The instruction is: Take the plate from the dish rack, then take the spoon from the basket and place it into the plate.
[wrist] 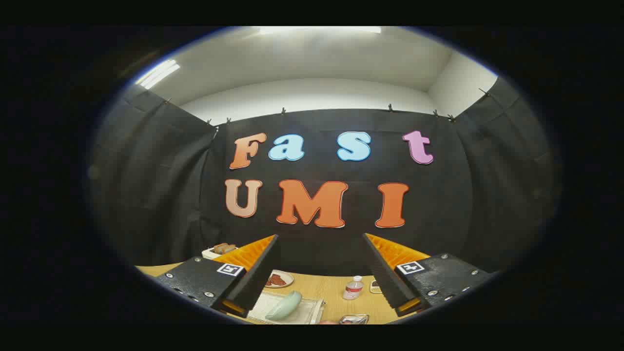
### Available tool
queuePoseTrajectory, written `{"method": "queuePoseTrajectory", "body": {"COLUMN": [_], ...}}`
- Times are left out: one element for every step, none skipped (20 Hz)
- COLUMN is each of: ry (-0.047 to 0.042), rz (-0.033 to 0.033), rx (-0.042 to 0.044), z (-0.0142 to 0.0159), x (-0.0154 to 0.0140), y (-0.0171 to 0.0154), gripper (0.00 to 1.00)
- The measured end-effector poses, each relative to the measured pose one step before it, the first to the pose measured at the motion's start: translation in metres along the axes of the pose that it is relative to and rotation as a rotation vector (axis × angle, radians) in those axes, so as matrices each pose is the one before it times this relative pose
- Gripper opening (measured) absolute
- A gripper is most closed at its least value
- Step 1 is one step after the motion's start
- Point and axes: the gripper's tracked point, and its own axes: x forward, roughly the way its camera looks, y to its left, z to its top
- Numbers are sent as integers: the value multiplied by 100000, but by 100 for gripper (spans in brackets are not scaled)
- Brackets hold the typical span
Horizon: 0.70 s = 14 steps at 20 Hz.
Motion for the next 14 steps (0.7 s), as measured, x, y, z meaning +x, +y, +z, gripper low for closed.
{"method": "queuePoseTrajectory", "body": {"ry": [-379, -297, -222, -41, 86, 122, 142, 3, 27, 8, 106, 207, 175, 191], "rz": [-11, -174, 64, -136, 53, -161, 12, 135, 38, 250, -75, 157, 123, -46], "rx": [56, 98, 232, 209, -7, -345, -465, -356, -223, 22, -3, 161, 108, 20], "z": [190, 89, 103, -43, -29, -56, -8, -75, 31, -59, -69, -84, -94, -28], "x": [-28, -59, -79, 65, 3, -114, -22, -63, -78, -76, 21, 92, -4, 11], "y": [3, -73, -12, 1, -44, 0, -95, 48, 17, 7, 11, 5, 59, -36], "gripper": [98, 98, 98, 98, 98, 98, 98, 98, 98, 98, 98, 98, 98, 98]}}
